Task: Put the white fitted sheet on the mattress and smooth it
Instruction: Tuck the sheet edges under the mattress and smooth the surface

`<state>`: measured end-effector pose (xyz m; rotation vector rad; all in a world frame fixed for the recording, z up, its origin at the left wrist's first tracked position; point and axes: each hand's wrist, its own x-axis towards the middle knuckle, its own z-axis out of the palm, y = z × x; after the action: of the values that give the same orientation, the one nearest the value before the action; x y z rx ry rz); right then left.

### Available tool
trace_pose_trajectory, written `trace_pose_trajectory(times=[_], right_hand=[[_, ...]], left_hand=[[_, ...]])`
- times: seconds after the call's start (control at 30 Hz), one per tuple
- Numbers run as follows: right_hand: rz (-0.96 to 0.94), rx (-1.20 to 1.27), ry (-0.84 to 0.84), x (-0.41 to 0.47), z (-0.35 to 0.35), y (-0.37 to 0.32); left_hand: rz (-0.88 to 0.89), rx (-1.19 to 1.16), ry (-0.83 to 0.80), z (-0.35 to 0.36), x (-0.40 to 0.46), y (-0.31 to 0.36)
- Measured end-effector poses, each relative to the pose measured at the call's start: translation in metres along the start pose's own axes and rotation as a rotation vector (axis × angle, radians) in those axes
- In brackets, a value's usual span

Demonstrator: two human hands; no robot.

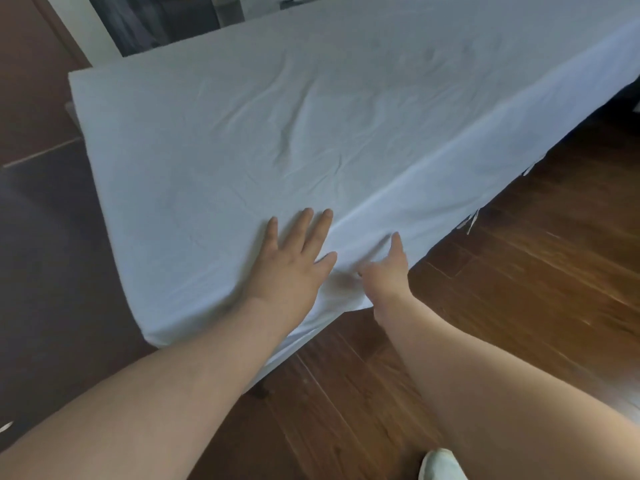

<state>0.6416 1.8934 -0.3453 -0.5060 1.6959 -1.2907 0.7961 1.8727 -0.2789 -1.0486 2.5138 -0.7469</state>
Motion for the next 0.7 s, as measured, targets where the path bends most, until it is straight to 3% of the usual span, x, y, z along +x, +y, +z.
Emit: trace_pose_trajectory(times=[0.1, 0.23, 0.27, 0.33, 0.4, 0.43, 0.5, 0.6, 0.7], right_hand=[[0.112, 0.016, -0.158, 0.001, 0.025, 0.011], [0.19, -0.264, -0.206, 0.008, 0.024, 0.006], [0.187, -0.294, -0.141, 0.01, 0.018, -0.002], [0.118, -0.302, 0.161, 0.017, 0.003, -0.026], [-0.113, -0.318, 0.413, 0.014, -0.009, -0.066], [-0.26, -0.367, 0.444, 0.012, -0.012, -0.085], [-0.509, -0.518, 0.355, 0.014, -0.005, -0.126], [-0.718, -0.887, 0.144, 0.027, 0.02, -0.168], [-0.687, -1.289, -0.046, 0.047, 0.04, -0.175]], left_hand=[[0.008, -0.017, -0.023, -0.002, 0.002, -0.002], [0.013, -0.182, 0.047, -0.001, 0.003, -0.006], [0.008, -0.263, 0.095, -0.001, 0.004, -0.008], [0.01, -0.41, 0.16, -0.01, 0.012, -0.021], [-0.019, -0.59, 0.151, -0.022, 0.026, -0.043], [-0.061, -0.684, 0.125, -0.025, 0.033, -0.054], [-0.179, -0.778, 0.128, -0.03, 0.045, -0.079], [-0.346, -0.822, 0.017, -0.023, 0.056, -0.107], [-0.467, -0.83, -0.244, -0.005, 0.046, -0.125]])
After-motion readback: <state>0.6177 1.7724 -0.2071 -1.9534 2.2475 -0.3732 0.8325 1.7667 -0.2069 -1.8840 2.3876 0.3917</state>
